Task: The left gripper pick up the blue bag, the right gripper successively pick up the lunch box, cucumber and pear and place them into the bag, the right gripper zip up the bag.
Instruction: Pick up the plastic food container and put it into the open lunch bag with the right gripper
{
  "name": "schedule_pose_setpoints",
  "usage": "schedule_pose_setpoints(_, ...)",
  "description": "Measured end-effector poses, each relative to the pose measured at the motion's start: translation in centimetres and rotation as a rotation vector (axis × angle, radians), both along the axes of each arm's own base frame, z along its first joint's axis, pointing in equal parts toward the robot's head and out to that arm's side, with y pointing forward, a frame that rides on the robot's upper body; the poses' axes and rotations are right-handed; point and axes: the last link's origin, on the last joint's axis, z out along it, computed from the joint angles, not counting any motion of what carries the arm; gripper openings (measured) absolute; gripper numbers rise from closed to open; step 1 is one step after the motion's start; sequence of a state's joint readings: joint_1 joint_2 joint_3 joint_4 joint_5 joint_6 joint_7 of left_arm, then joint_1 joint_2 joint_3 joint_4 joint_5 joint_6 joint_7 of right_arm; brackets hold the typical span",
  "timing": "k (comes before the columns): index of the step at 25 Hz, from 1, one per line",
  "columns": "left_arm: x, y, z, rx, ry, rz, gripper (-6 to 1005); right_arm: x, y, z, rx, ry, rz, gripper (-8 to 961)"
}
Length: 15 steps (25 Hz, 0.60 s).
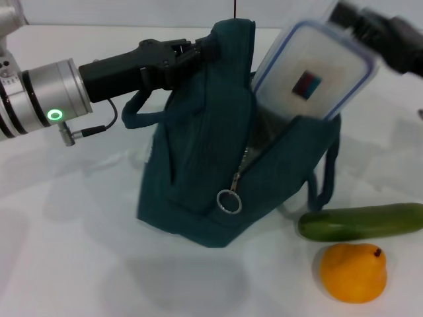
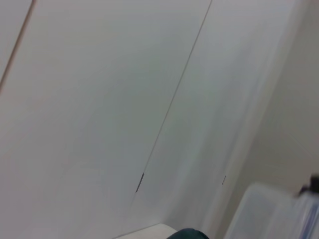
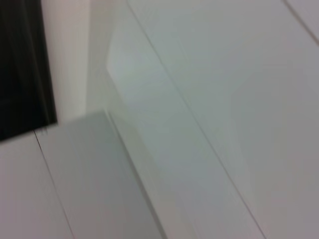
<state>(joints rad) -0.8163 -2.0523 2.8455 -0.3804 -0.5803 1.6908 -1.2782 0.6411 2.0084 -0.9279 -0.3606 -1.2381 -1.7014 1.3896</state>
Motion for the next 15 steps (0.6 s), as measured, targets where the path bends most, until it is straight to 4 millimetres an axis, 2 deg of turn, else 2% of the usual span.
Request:
schedule_pose_setpoints(7, 0.5, 0.4, -0.3, 0.003, 0.006, -0.004, 103, -0.5, 0.1, -3.4, -0.014, -0.163, 0.040, 110)
schedule_pose_setpoints(10, 0.7, 0.5, -0.5, 0.003, 0.007, -0.006, 104, -1.0, 0.0, -3.6, -0.010, -0.162, 0.065, 111)
schedule_pose_setpoints(15, 0.7, 0.5, -0.5, 0.004, 0.010, -0.006, 104, -1.2, -0.3, -2.8, 0.034, -0.098, 0.085, 112)
